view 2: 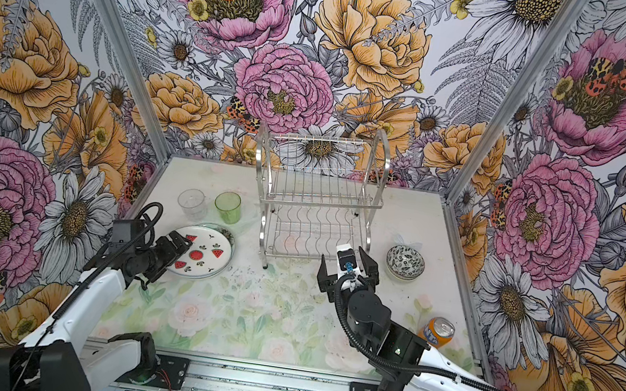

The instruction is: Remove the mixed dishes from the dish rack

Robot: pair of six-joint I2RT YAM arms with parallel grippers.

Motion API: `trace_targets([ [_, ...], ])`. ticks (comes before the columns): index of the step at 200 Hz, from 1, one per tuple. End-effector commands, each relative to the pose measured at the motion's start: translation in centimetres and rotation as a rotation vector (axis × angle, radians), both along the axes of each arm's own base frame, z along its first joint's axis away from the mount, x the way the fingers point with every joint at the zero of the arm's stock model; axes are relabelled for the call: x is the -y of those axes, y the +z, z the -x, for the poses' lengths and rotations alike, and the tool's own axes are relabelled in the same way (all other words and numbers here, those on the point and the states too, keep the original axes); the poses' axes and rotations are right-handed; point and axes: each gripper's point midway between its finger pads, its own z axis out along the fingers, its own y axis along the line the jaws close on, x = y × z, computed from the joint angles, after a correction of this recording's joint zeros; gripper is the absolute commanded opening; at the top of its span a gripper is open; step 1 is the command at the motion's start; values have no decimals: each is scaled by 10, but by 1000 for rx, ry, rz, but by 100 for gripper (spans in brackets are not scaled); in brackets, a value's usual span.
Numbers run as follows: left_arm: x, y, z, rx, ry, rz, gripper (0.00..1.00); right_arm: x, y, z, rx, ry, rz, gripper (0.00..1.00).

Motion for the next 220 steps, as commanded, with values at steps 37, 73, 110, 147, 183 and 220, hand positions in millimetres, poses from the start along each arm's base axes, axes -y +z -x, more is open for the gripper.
trace_targets([
  [37,-16,26,-4,35,13,-117,99,-3,-5,-7,-46,11,-30,88],
  [73,-22,32,-2,21,23,-177,99,-4,-12,-12,-80,10,-29,88],
  [110,-24,35,-3,22,30,-194,99,1,-16,-16,-101,-4,-50,88],
  [147,-23,46,-8,83,20,-217,99,12,-24,-24,-131,-18,-79,88],
  [183,-24,84,-20,274,71,-261,99,33,-25,-40,-147,-86,-122,88],
  [220,-32,117,-24,471,143,-395,99,68,-25,-60,-141,-208,-132,88],
])
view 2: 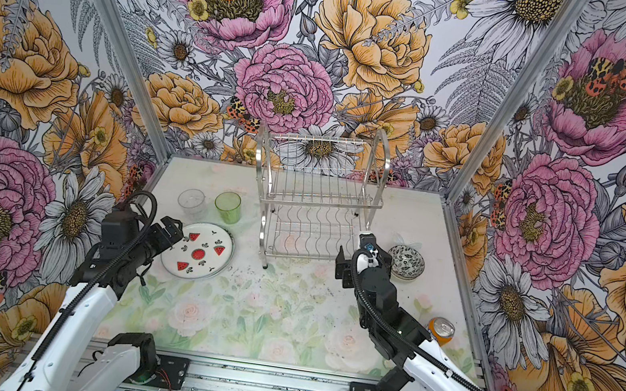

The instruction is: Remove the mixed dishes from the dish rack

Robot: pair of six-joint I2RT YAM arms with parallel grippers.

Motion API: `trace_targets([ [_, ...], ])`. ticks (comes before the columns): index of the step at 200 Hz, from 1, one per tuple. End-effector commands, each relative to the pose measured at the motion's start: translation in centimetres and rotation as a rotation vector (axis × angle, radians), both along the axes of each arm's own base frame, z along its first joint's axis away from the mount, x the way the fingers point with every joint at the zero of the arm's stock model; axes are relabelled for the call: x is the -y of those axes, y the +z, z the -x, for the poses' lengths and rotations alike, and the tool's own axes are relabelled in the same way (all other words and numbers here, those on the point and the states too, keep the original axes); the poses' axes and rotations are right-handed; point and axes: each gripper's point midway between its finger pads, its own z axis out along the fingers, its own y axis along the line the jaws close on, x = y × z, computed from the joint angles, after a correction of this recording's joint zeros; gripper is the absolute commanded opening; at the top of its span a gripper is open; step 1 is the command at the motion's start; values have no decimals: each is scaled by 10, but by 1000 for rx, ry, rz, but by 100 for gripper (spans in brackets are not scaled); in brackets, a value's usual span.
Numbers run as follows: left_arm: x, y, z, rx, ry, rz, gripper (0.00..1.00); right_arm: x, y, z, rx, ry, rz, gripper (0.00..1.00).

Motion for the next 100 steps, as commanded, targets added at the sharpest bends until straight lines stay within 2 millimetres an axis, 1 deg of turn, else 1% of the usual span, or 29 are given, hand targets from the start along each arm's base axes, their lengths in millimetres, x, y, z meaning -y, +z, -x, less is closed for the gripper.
trace_targets([
  [1,-15,25,-9,155,88,-104,99,13,9,-11,13,-44,-41,88],
  [15,-19,27,-13,195,106,-143,99,29,8,-19,28,-105,-60,88],
  [23,-27,24,-16,211,149,-161,99,38,6,-22,38,-140,-72,88],
  [37,-33,18,-22,230,180,-173,99,53,2,-28,51,-207,-85,88],
  [45,-35,16,-26,240,185,-190,99,61,-4,-32,44,-235,-85,88],
  [58,-38,10,-33,238,183,-241,99,70,-11,-39,30,-268,-78,88],
  [80,-50,-4,-38,191,207,-312,99,87,-22,-48,16,-353,-55,88],
  [85,-51,-5,-40,195,209,-325,99,89,-25,-50,13,-363,-52,88],
  [100,-55,-15,-43,188,201,-357,99,94,-28,-55,24,-379,-49,88],
])
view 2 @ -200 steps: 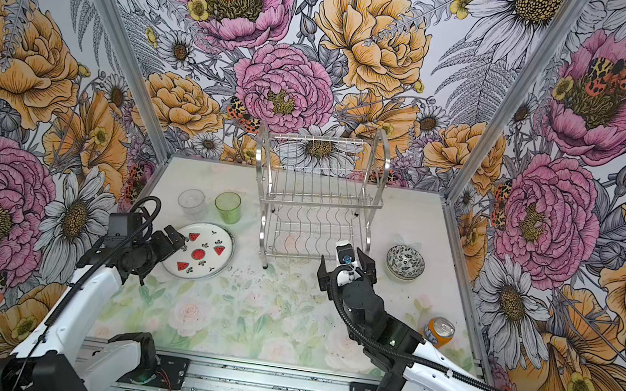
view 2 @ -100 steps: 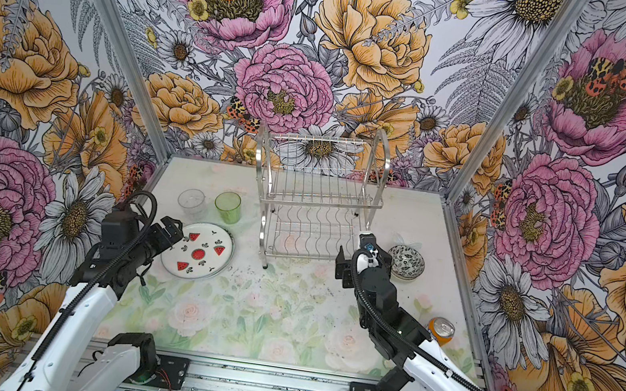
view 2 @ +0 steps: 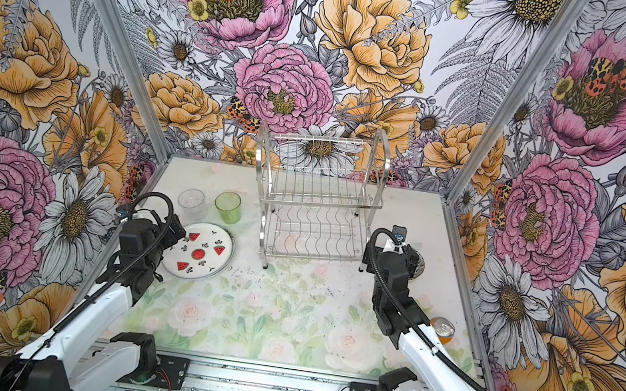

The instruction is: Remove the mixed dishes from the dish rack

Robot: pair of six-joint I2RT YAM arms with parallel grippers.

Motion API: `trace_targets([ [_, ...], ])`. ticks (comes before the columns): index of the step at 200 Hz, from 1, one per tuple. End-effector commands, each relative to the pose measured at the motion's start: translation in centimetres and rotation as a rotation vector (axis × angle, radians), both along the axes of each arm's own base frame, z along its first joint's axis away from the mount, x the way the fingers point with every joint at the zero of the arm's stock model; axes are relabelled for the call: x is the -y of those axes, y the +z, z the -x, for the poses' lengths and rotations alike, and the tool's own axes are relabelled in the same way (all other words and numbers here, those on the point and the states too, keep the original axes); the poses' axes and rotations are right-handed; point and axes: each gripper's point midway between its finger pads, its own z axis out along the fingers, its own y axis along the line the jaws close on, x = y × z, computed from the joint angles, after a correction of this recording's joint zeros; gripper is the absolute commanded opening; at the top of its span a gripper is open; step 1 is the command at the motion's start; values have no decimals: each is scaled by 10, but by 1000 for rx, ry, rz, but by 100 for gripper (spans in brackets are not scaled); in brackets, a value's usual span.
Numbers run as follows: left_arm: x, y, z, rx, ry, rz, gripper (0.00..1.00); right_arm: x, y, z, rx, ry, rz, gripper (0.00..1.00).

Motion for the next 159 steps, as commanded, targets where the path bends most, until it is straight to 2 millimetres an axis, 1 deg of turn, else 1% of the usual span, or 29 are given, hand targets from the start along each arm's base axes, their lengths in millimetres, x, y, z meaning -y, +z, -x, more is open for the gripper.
trace_targets([
  [1,-16,13,-7,76,38,-112,99,11,6,-7,64,-57,-23,88],
  [22,-15,5,-12,82,-6,-142,99,17,-3,-10,81,-85,-7,88],
  [42,-12,-1,-15,72,-43,-176,99,30,-14,-9,89,-140,14,88],
  [65,-7,-2,-20,103,-89,-224,99,44,-28,-7,95,-193,33,88],
  [78,-11,-6,-22,103,-82,-224,99,51,-35,-7,91,-214,36,88],
  [80,-8,-6,-24,108,-104,-218,99,52,-37,-8,87,-218,38,88],
  [88,-7,-9,-27,112,-117,-212,99,56,-39,-9,85,-232,34,88],
  [108,-7,-13,-36,127,-131,-201,99,65,-50,-15,75,-257,34,88],
  [123,-8,-16,-48,136,-139,-207,99,71,-56,-21,73,-275,33,88],
  [138,-10,-21,-59,95,-152,-211,99,77,-64,-29,48,-291,39,89],
  [146,-12,-23,-61,96,-149,-213,99,79,-69,-32,33,-301,50,89],
  [159,-13,-24,-63,96,-152,-208,99,80,-70,-38,25,-297,70,89],
])
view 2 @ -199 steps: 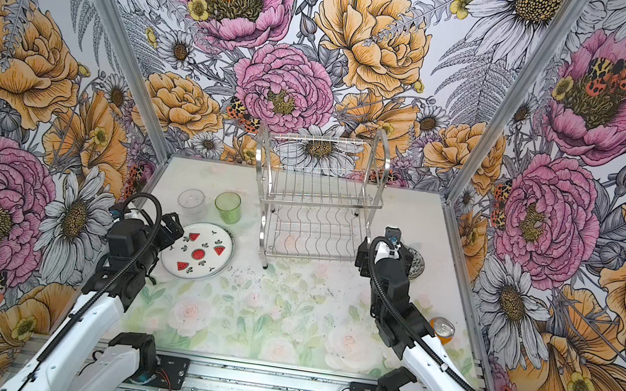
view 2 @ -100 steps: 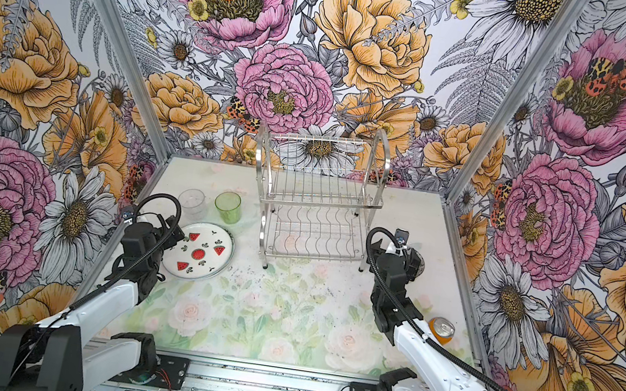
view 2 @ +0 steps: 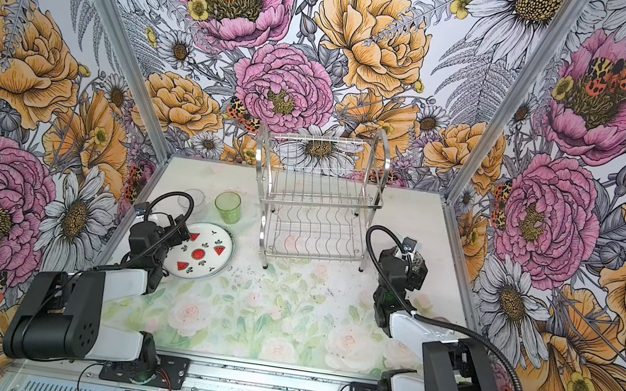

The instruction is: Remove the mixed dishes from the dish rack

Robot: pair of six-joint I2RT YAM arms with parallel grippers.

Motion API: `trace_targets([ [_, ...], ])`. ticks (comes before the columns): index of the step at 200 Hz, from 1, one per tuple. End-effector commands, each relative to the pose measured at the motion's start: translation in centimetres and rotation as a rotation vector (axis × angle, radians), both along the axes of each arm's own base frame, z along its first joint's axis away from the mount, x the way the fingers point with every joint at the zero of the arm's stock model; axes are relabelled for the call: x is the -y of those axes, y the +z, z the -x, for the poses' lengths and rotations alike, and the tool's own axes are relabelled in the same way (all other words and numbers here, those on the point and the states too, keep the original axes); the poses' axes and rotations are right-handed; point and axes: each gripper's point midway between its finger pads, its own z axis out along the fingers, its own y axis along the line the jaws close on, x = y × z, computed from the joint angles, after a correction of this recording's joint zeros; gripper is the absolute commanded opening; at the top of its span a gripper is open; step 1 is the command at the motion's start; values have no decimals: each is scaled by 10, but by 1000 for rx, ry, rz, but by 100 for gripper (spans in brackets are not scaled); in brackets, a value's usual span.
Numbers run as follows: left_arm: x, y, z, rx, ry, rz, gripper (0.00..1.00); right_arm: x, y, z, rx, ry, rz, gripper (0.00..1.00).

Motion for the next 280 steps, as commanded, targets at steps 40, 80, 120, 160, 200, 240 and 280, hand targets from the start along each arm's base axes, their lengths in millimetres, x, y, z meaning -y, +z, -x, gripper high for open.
trace_targets([
  [40,8,28,-10,128,-78,-35,99,28,10,-21,115,-51,-45,89],
  [80,36,32,-7,185,-205,-101,99,21,4,-31,81,24,-68,89],
  [120,55,19,-10,200,-296,-135,99,3,-2,-41,55,145,-67,89],
  [160,56,14,-24,143,-309,-128,99,-3,-13,-39,75,194,-80,90],
  [200,55,12,-27,99,-234,-174,99,-1,-11,-41,83,195,-80,93],
  [240,64,14,-24,98,-207,-245,99,0,-11,-41,82,193,-83,94],
  [280,65,15,-24,103,-204,-249,99,0,-12,-41,81,193,-84,94],
])
